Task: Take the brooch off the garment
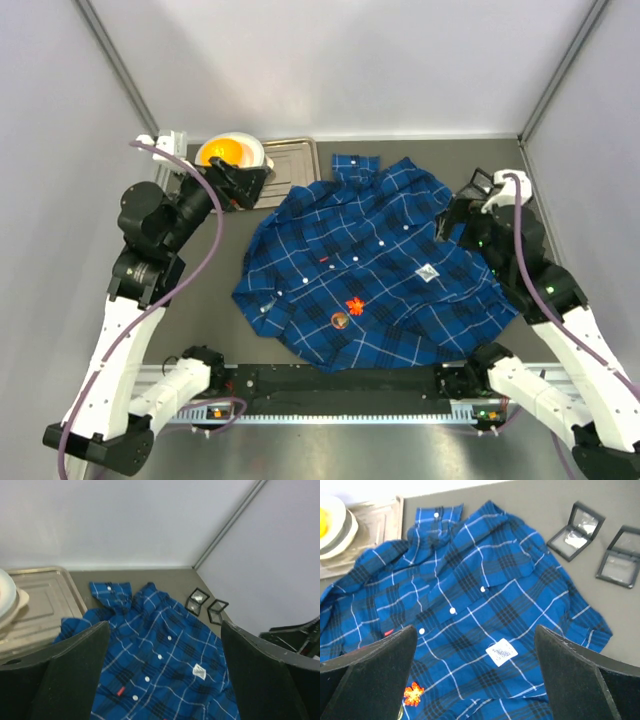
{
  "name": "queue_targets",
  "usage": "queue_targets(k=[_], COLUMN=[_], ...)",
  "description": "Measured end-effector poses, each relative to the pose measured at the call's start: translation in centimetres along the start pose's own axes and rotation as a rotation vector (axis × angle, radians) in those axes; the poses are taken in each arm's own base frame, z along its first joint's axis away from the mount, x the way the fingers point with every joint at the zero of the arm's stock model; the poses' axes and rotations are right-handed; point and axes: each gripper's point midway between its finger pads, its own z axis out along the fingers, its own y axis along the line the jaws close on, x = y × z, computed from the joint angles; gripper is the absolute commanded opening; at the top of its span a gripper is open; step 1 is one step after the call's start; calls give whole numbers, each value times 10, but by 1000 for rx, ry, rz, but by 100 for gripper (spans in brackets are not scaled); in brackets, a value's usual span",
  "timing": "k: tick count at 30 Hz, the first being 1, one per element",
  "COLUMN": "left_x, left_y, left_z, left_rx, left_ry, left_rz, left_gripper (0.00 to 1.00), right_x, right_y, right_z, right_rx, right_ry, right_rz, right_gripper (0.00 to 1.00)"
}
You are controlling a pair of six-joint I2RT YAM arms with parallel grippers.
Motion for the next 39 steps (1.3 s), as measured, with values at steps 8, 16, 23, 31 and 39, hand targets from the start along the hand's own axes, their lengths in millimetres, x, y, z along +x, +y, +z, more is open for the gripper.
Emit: queue_targets(k=[8, 16, 23, 31, 39], left_x=[76, 141, 234, 323, 396], left_y=[34, 44, 33, -32, -30], left_z=[4, 5, -14, -36, -37], left_rx=[-70, -47, 45, 203, 121], left_ry=[155, 339, 543, 742, 898], left_rz=[-138, -232, -360, -398, -367], left_gripper=[91, 81, 73, 33, 23], right_x=[71, 148, 182, 229, 260], right_y=[9, 26, 45, 83, 110], right_z=[21, 21, 5, -8, -8], right_rx=[-44, -173, -340, -503, -571], right_ry=[215, 410, 449, 595, 669], right_rz=[8, 74, 161, 167, 212], right_gripper=[99, 99, 97, 66, 36])
